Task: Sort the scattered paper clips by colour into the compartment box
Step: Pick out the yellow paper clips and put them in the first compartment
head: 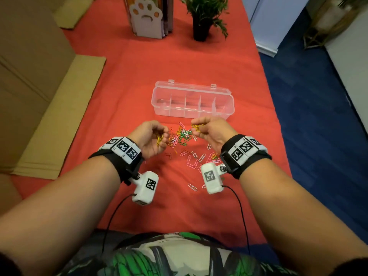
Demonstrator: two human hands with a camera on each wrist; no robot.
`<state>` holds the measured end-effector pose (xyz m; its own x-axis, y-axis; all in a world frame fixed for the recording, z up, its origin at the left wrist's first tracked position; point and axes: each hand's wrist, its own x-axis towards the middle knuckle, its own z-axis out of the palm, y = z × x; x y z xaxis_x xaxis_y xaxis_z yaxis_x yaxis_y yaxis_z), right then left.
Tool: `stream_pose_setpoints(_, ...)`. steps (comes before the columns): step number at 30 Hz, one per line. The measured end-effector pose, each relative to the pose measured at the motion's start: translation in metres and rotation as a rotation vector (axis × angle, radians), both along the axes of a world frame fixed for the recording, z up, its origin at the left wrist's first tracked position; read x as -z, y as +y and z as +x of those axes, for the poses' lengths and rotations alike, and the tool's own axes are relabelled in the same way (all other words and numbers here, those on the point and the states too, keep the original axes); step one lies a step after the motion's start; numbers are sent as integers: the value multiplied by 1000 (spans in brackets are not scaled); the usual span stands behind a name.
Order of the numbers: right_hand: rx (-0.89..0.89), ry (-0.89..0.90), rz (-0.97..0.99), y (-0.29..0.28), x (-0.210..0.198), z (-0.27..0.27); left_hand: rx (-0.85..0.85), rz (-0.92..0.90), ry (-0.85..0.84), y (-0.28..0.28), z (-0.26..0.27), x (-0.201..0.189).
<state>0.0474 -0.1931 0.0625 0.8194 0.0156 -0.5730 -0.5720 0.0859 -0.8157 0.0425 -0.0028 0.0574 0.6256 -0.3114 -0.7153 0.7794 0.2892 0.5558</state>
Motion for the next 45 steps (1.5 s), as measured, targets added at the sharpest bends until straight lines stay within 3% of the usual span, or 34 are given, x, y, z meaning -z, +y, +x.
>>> stream_pose_setpoints(5, -25, 18, -68, 14, 2, 25, -37, 134, 3, 9, 38, -3)
stream_pose_setpoints(15, -161, -121, -414, 32, 6, 69, -168, 201, -62, 5, 120, -26)
stream_pose_setpoints(20, -267, -272, -639, 48, 6, 88, -170, 223, -121, 8, 125, -29)
stream_pose_setpoints(24, -292, -369, -707, 70, -4, 99, -245, 238, -182, 15, 113, -24)
stream_pose_setpoints(27, -360, -423, -711, 86, -16, 108, -244, 394, -181, 25, 100, -11)
stream_pose_setpoints(30, -470, -395, -746, 95, -25, 111, -168, 597, -156, 41, 91, 9)
stream_pose_setpoints(36, -373, -307, -751, 75, -19, 97, 143, 1016, -344, 50, 70, 35)
stream_pose_setpoints(41, -644, -201, -1065, 52, 14, 38, 392, 1211, -540, 32, 72, 36)
stream_pose_setpoints(45, -753, -139, -1129, 55, 39, -4, 538, 1329, -654, 17, 80, 39)
